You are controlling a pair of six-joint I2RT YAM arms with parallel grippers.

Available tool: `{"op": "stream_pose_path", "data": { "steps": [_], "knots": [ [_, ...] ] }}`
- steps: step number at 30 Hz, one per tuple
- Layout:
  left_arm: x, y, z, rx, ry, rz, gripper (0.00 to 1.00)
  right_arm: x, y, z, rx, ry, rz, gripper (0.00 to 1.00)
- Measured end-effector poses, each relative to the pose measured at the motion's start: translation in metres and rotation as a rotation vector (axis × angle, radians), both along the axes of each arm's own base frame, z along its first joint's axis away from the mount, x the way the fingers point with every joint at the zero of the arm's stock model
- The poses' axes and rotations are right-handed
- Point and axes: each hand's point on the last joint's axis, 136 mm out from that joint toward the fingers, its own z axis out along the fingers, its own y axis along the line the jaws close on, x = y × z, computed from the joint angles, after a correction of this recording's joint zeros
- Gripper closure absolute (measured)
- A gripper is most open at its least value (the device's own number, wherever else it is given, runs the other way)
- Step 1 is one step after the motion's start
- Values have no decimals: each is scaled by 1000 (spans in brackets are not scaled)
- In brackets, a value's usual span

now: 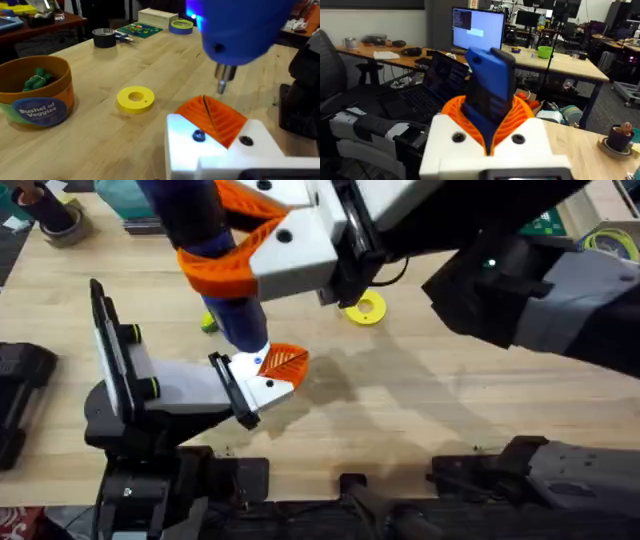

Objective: Pick up the gripper from the table and insert it into the empty holder that is missing its gripper. Then pick up a screw, insert it into the mounting hole, and use the screwdriver to tighten it. Finally, clean up the table by picking up the vegetable and placing it into the bucket.

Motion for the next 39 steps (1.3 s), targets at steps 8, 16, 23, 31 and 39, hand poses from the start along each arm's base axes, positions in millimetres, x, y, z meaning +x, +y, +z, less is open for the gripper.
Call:
{"op": "stream_pose_path", "data": {
  "steps": [8,16,23,31,39],
  "knots": [
    [0,0,0,0,0,0,987,-1,-1,-7,0,0,1,977],
    [0,0,0,0,0,0,987,-3,-3,-13,10,-10,-2,977],
    [0,0,0,0,0,0,987,-3,-3,-14,11,-10,-2,977],
    [0,0,0,0,0,0,987,1,2,-20,12,-11,-1,977],
    [0,0,0,0,0,0,987,4,4,-23,12,-8,-6,977]
  ]
}}
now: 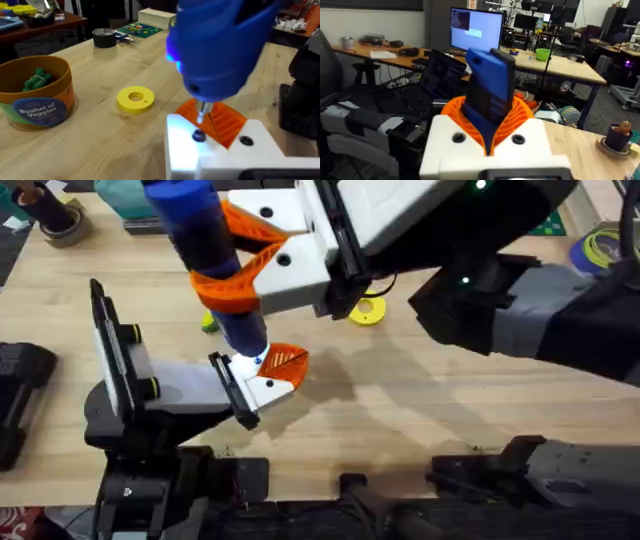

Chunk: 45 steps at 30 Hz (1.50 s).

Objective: Pick up the gripper from the table and insert it into the empty holder that is missing its gripper. Then pick up a screw, insert it into the mounting hole, and use the screwdriver to tighten it. Finally, clean up the table by picking up the vegetable and placing it into the bucket.

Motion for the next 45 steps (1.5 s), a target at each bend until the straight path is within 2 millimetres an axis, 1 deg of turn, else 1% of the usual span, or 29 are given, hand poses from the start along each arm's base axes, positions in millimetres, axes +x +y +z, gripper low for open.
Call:
{"op": "stream_pose_path", "data": {
  "steps": [7,18,28,45],
  "knots": [
    [0,0,0,0,0,0,987,5,4,-6,-2,12,-8,977],
    [0,0,0,0,0,0,987,5,4,-6,-7,31,-5,977],
    [0,0,0,0,0,0,987,7,5,-10,-29,55,-5,977],
    [0,0,0,0,0,0,987,7,5,-11,-30,57,-5,977]
  ]
}}
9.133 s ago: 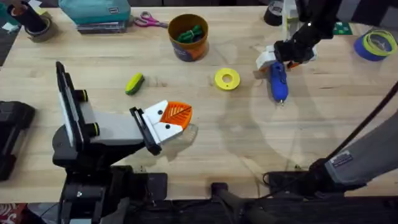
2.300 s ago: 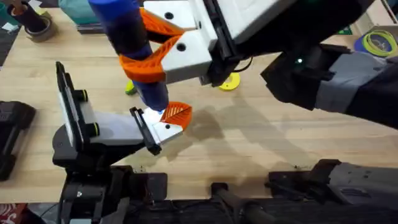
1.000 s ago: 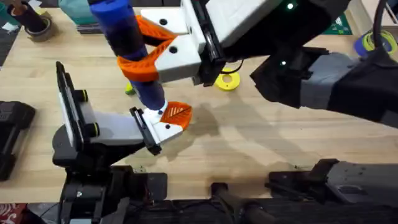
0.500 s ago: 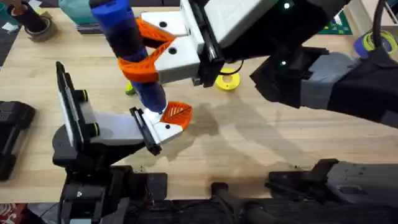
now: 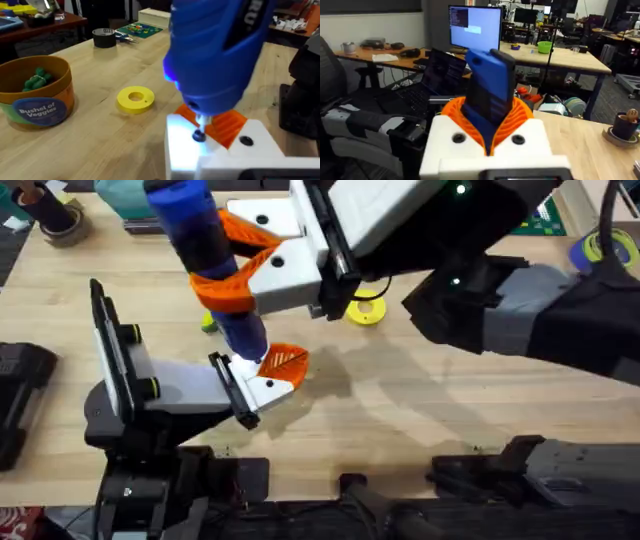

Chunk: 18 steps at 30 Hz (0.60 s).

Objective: Pick up the gripper from the table and insert it into the empty holder that is missing its gripper. Then pick up a screw, insert it into the mounting hole, and use the screwdriver to tighten it. Finally, clean up the table by picking up the vegetable and placing it into the bucket.

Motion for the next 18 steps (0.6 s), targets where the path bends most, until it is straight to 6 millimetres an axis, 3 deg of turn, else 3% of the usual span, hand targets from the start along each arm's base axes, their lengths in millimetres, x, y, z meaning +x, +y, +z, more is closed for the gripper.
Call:
{"op": "stream_pose_path", "data": {
  "steps": [18],
  "knots": [
    [0,0,0,0,0,0,987,0,0,-1,-1,-5,-1,977]
  ]
}}
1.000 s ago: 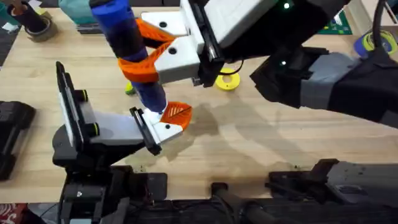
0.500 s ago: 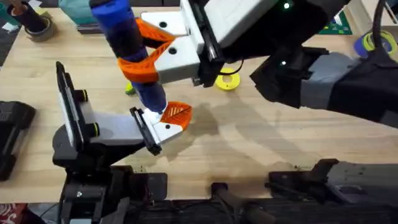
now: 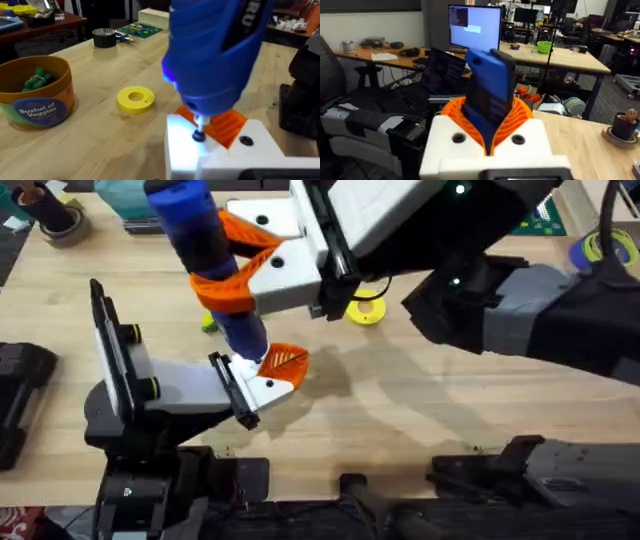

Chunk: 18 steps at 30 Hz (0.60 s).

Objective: Pick up the gripper from the table and insert it into the empty holder that is missing its gripper. Then pick up a screw, insert it into the mounting hole, and use the screwdriver to tighten it. Finally, clean up the table by picking up the vegetable and placing it into the bucket.

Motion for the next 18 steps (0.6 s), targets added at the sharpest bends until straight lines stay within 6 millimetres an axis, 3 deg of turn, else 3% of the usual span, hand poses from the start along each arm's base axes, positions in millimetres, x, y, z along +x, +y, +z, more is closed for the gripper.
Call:
{"op": "stream_pose_path", "data": {
  "steps": [18],
  "knots": [
    [0,0,0,0,0,0,987,3,3,-6,-5,2,-4,977]
  ]
}}
